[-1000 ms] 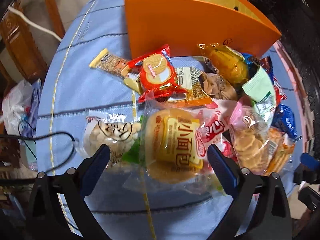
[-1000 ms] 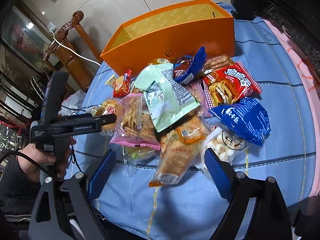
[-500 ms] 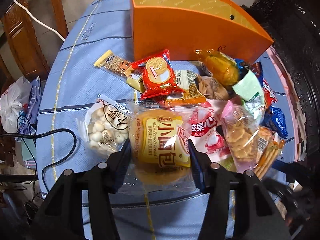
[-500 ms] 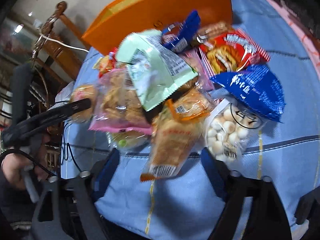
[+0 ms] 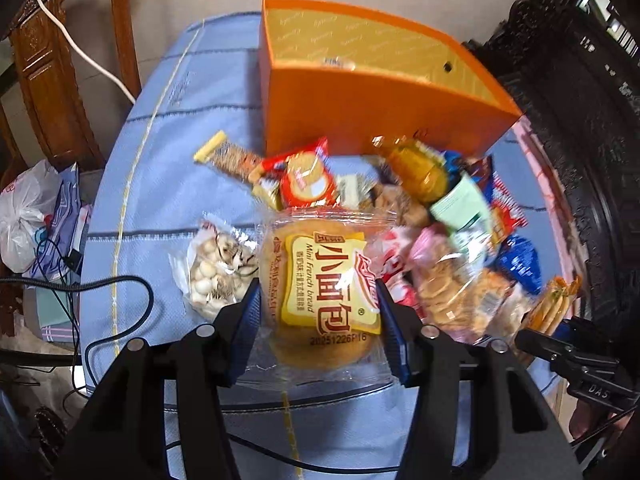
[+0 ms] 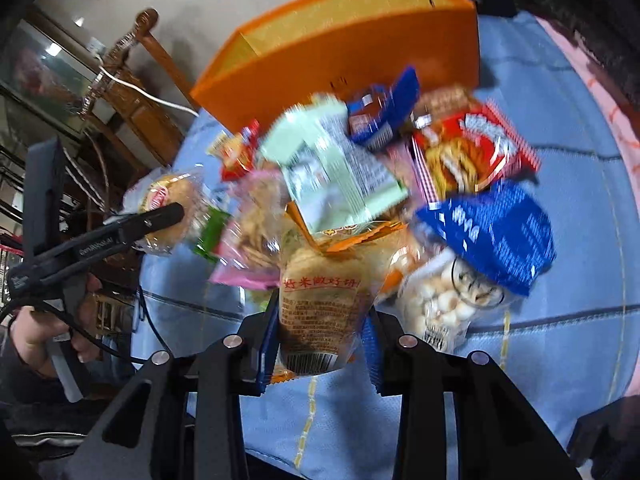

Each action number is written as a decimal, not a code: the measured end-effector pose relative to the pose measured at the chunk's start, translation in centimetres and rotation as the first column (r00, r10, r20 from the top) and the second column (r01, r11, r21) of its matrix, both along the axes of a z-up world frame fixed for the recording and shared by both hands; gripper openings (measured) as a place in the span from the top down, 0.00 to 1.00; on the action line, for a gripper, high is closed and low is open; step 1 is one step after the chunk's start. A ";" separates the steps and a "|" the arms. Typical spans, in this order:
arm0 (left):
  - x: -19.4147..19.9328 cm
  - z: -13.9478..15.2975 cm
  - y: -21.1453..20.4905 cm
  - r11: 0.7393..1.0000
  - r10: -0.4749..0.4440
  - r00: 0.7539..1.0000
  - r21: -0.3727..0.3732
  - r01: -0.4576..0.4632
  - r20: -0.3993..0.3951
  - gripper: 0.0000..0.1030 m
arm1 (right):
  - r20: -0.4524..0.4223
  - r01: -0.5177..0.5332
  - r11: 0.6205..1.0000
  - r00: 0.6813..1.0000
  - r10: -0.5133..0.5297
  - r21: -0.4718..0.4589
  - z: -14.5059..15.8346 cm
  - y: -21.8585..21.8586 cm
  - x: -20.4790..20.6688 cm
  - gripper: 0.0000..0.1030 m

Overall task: Organize snacks
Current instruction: 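Grasp the round bread roll bag with the left gripper while the right grasps a cracker bag, then carry both bags into the orange box and open both grippers, then move both grippers back over the snack pile, then grasp a white candy bag with the left gripper while the right grasps another white candy bag, then carry both white bags into the orange box and open both grippers, then move both grippers back over the snack pile, then grasp the pink-ended cookie bag with the left gripper while the right grasps the blue bag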

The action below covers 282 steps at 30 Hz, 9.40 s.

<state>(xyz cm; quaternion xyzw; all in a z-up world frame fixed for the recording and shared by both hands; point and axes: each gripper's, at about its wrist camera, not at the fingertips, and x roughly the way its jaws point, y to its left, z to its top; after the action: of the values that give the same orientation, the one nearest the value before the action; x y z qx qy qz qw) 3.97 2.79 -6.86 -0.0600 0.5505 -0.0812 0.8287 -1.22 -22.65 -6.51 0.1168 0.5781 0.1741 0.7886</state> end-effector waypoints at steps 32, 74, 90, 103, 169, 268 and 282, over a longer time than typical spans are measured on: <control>19.1 5.6 -3.0 0.992 0.113 0.986 -0.074 -0.104 0.123 0.49 | 0.291 0.041 0.999 0.956 -0.036 -0.009 5.6 -2.2 23.6 0.64; 1.3 -0.2 3.5 0.986 0.169 0.985 0.006 -0.168 -0.043 0.07 | 0.070 0.111 0.993 0.992 -0.107 -0.047 1.2 -2.6 3.8 0.22; 0.2 -4.2 6.9 0.973 0.180 0.981 0.159 -0.167 -0.067 0.07 | 0.037 0.123 0.992 0.992 -0.122 -0.038 0.6 -1.9 0.7 0.21; 3.7 -10.1 5.6 0.986 0.112 0.984 0.142 -0.093 -0.136 0.42 | -0.005 0.156 0.984 0.988 -0.157 -0.081 -0.4 -3.3 -0.2 0.21; 10.2 7.4 -0.5 0.997 0.077 0.983 -0.009 -0.077 0.166 0.54 | 0.268 -0.021 1.000 0.963 0.022 -0.006 8.4 -2.6 15.4 0.66; 1.6 -2.8 -5.0 1.000 -0.012 0.987 0.018 0.015 -0.159 0.14 | 0.028 0.108 0.920 0.994 -0.106 -0.376 -5.6 -6.5 6.9 0.04; 1.4 -3.5 -9.4 0.994 -0.112 0.975 -0.022 0.110 -0.194 0.14 | -0.013 0.045 0.964 0.999 -0.051 -0.262 -6.4 -7.1 7.5 0.37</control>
<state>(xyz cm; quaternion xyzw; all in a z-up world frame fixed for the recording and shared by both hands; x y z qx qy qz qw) 5.39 -6.62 -10.40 -0.0412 0.6309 -0.1242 0.7647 6.33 -29.76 -12.96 0.0273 0.6007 0.0760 0.7954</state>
